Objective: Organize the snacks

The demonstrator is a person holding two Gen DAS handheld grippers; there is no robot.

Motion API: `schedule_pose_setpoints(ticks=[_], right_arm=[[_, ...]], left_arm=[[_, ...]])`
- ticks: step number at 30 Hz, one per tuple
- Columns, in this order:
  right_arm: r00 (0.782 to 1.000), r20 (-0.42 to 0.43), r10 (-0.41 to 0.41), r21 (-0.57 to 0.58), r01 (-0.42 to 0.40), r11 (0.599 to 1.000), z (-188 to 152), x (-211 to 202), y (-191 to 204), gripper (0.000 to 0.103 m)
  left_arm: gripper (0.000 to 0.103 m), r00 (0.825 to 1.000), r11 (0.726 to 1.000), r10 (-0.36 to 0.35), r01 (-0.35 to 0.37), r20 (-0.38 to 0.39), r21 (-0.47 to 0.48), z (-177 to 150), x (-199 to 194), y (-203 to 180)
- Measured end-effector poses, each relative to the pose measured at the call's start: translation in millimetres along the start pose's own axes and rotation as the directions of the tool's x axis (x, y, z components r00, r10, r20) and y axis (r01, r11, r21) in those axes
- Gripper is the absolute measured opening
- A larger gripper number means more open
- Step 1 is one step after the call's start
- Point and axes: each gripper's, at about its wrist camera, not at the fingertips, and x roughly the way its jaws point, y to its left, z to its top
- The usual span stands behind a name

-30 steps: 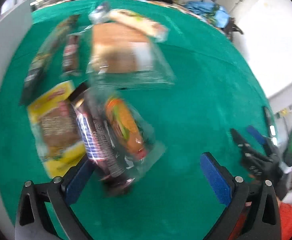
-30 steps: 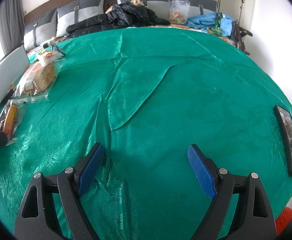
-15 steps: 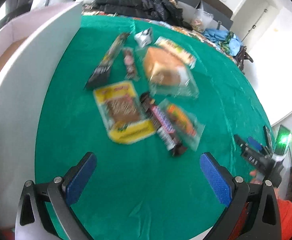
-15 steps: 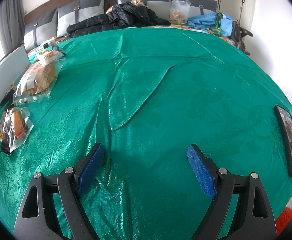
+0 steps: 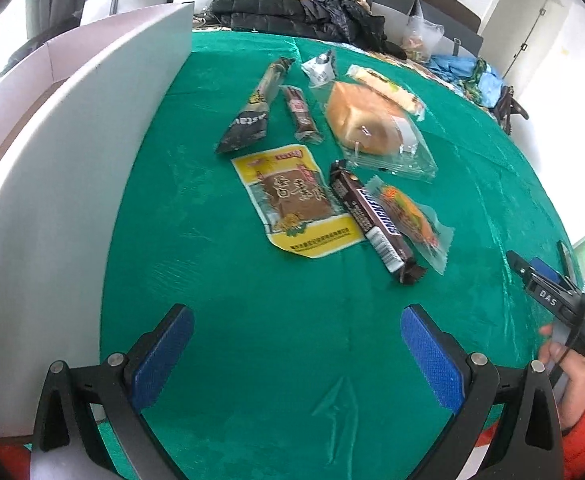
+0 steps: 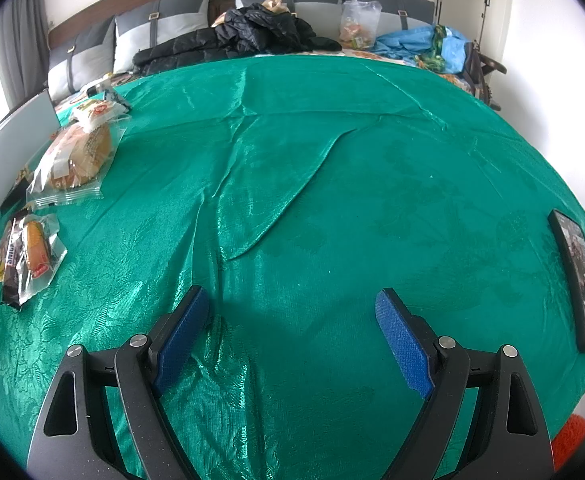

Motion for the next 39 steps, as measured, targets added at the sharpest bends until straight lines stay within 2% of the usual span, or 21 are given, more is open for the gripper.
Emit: schedule_pose_setpoints(ticks=[2, 5, 7, 11, 15, 17, 23, 26, 27, 28, 31, 36, 38, 39], right_arm=[[1.000, 0.000, 0.000, 0.000, 0.000, 1.000, 0, 0, 0, 0.088], [1.000, 0.000, 0.000, 0.000, 0.000, 1.000, 0, 0, 0, 0.088], [1.000, 0.000, 0.001, 0.000, -0.001, 1.000, 0, 0, 0, 0.088], [1.000, 0.000, 0.001, 0.000, -0.001, 1.000, 0, -1, -1, 0.088], [1.000, 0.001, 0.001, 0.000, -0.001, 1.000, 0, -1, -1, 0.088], [1.000, 0.001, 0.002, 0.000, -0.002, 1.000, 0, -1, -1, 0.088], [1.000, 0.001, 0.003, 0.000, -0.003, 1.000, 0, -1, -1, 0.088], [1.000, 0.001, 0.003, 0.000, -0.003, 1.000, 0, -1, -1, 0.088], [1.000, 0.001, 0.003, 0.000, -0.003, 1.000, 0, -2, -1, 0.088], [1.000, 0.001, 0.003, 0.000, -0.003, 1.000, -1, -2, -1, 0.088], [1.000, 0.001, 0.003, 0.000, -0.003, 1.000, 0, -2, -2, 0.088], [1.000, 0.002, 0.004, 0.000, -0.004, 1.000, 0, -2, -2, 0.088], [1.000, 0.002, 0.004, 0.001, -0.004, 1.000, 0, -2, -2, 0.088], [1.000, 0.002, 0.004, 0.000, -0.004, 1.000, 0, -2, -2, 0.088]], left_arm=[[0.102, 1.000, 1.000, 0.016, -0.016, -0.008, -0.018, 8, 3, 1], [0.099, 0.996, 0.994, 0.088, -0.090, -0.031, -0.063, 27, 12, 5], [0.098, 0.994, 0.992, 0.087, -0.093, -0.068, -0.089, 41, 25, 6], [0.098, 0.984, 0.985, 0.159, -0.163, -0.083, -0.050, 62, 47, -4], [0.097, 0.971, 0.978, 0.199, -0.206, -0.134, -0.042, 77, 75, -10], [0.099, 0.962, 0.969, 0.246, -0.248, -0.118, -0.006, 80, 80, -14], [0.100, 0.969, 0.972, 0.236, -0.236, -0.076, 0.009, 78, 81, -11], [0.083, 0.975, 0.976, 0.213, -0.209, -0.067, 0.057, 73, 72, -10], [0.070, 0.977, 0.976, 0.202, -0.196, -0.063, 0.090, 70, 67, -11], [0.064, 0.978, 0.976, 0.196, -0.187, -0.068, 0.113, 67, 63, -11], [0.058, 0.981, 0.975, 0.176, -0.162, -0.082, 0.155, 54, 52, -7], [0.059, 0.984, 0.973, 0.158, -0.142, -0.080, 0.180, 15, 26, -2], [0.072, 0.983, 0.974, 0.167, -0.152, -0.080, 0.169, 6, 21, 1], [0.082, 0.982, 0.975, 0.173, -0.159, -0.082, 0.156, 3, 20, 3]])
